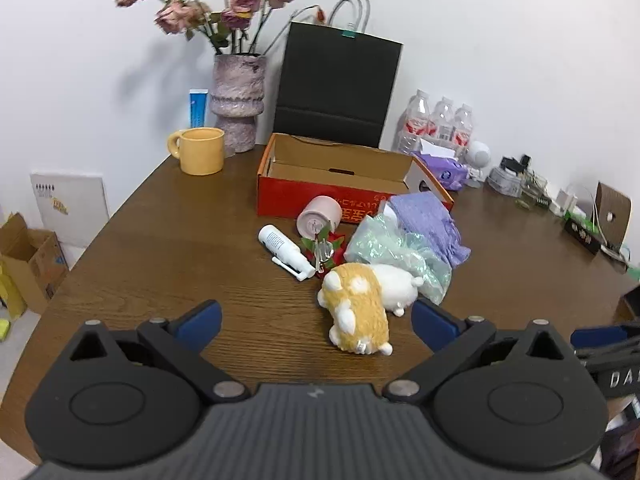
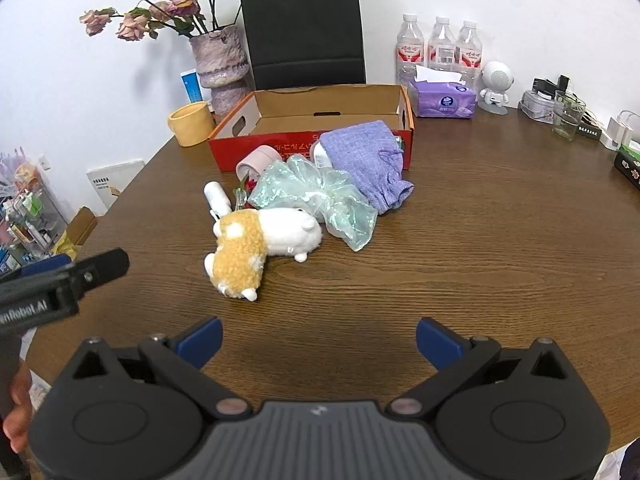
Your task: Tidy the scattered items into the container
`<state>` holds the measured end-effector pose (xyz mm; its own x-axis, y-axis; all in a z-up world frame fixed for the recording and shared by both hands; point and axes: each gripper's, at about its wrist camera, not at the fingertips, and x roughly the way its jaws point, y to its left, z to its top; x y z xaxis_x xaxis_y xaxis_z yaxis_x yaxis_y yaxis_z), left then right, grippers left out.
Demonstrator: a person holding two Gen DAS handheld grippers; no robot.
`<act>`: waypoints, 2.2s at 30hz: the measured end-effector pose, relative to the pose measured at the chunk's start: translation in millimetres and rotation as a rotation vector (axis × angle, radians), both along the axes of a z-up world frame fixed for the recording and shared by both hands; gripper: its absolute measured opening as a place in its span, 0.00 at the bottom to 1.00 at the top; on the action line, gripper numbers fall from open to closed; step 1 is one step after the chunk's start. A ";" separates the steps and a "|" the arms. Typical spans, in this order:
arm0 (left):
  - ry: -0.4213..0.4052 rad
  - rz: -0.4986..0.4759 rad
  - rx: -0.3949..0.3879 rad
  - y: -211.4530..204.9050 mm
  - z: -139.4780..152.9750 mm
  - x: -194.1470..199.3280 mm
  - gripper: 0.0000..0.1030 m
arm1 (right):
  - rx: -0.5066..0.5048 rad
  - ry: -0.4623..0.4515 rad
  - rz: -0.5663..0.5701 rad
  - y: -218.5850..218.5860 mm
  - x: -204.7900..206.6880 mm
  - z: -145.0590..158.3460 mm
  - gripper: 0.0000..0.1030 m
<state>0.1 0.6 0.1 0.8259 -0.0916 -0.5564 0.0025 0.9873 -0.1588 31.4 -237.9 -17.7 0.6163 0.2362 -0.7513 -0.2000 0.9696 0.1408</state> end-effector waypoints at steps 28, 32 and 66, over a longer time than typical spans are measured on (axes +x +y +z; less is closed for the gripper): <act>-0.041 -0.017 0.031 -3.9 19.3 6.6 1.00 | -0.048 -0.056 0.010 3.7 1.7 16.6 1.00; -0.045 -0.021 0.040 -6.7 22.5 7.2 1.00 | -0.052 -0.052 0.015 4.2 3.0 17.0 1.00; -0.025 -0.039 0.040 -15.0 19.6 10.7 1.00 | -0.061 -0.067 0.021 2.7 3.0 16.2 1.00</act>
<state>10.8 -14.4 19.7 0.8356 -0.1021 -0.5398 0.0448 0.9920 -0.1183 34.4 -235.2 -1.6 0.6610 0.2052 -0.7218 -0.2279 0.9713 0.0675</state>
